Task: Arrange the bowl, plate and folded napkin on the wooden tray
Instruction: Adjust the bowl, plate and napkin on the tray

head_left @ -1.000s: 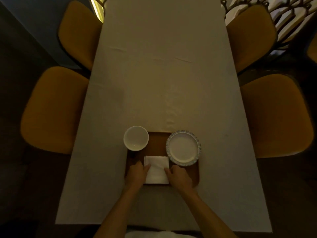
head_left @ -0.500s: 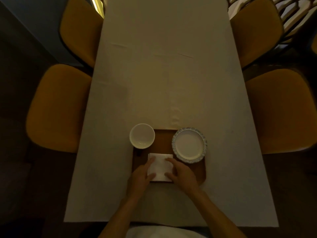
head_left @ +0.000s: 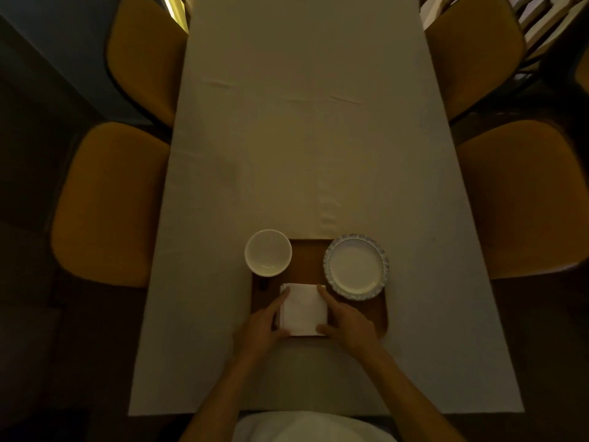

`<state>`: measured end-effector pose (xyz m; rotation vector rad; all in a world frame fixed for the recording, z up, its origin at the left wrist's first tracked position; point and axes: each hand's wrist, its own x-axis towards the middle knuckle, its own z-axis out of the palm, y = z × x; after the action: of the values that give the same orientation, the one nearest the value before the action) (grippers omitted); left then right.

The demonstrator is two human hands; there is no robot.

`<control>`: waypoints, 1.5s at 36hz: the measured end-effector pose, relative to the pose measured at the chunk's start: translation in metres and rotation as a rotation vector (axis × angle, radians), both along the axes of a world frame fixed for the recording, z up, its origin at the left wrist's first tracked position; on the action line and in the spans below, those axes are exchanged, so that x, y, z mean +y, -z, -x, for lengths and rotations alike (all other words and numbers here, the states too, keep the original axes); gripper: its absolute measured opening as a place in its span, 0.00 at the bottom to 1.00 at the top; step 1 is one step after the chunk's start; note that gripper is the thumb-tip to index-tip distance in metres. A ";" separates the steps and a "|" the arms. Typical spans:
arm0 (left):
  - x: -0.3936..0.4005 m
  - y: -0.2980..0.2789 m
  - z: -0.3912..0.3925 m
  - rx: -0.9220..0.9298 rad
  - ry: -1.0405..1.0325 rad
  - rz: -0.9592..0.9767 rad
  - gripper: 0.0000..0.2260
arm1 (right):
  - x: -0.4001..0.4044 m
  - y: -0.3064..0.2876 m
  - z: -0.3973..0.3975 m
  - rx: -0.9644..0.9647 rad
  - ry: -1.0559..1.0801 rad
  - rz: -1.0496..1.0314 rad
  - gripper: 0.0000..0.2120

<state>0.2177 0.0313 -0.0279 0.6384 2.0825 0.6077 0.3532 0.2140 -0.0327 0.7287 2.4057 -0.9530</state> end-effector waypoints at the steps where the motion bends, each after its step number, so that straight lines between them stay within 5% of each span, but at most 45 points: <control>1: 0.000 0.000 -0.001 0.005 -0.019 0.005 0.38 | 0.000 0.000 -0.003 0.016 0.018 0.019 0.44; 6: 0.009 -0.002 -0.009 0.198 -0.110 0.012 0.24 | -0.008 -0.001 -0.002 0.124 0.210 0.044 0.32; 10: 0.018 0.004 -0.010 0.194 -0.036 0.093 0.26 | -0.019 -0.003 0.016 0.155 0.162 -0.016 0.21; 17: 0.019 0.014 0.002 0.151 0.108 0.233 0.37 | -0.016 -0.002 0.012 0.001 -0.059 -0.177 0.29; 24: 0.016 0.005 0.001 0.082 0.089 0.239 0.39 | -0.007 -0.006 -0.002 -0.066 -0.010 -0.131 0.34; 30: 0.011 -0.007 -0.005 0.029 -0.226 -0.037 0.27 | -0.013 -0.009 0.001 0.031 0.265 -0.009 0.26; 35: 0.024 -0.012 -0.011 -0.035 -0.506 0.140 0.18 | -0.024 -0.011 0.010 -0.025 0.440 -0.076 0.14; 54: 0.031 -0.008 -0.007 0.029 -0.146 0.325 0.16 | -0.019 -0.007 -0.001 -0.132 0.412 -0.032 0.15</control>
<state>0.2247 0.0627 -0.0196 0.3129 2.2049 0.3287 0.3541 0.1955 -0.0256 1.2905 2.2019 -0.9837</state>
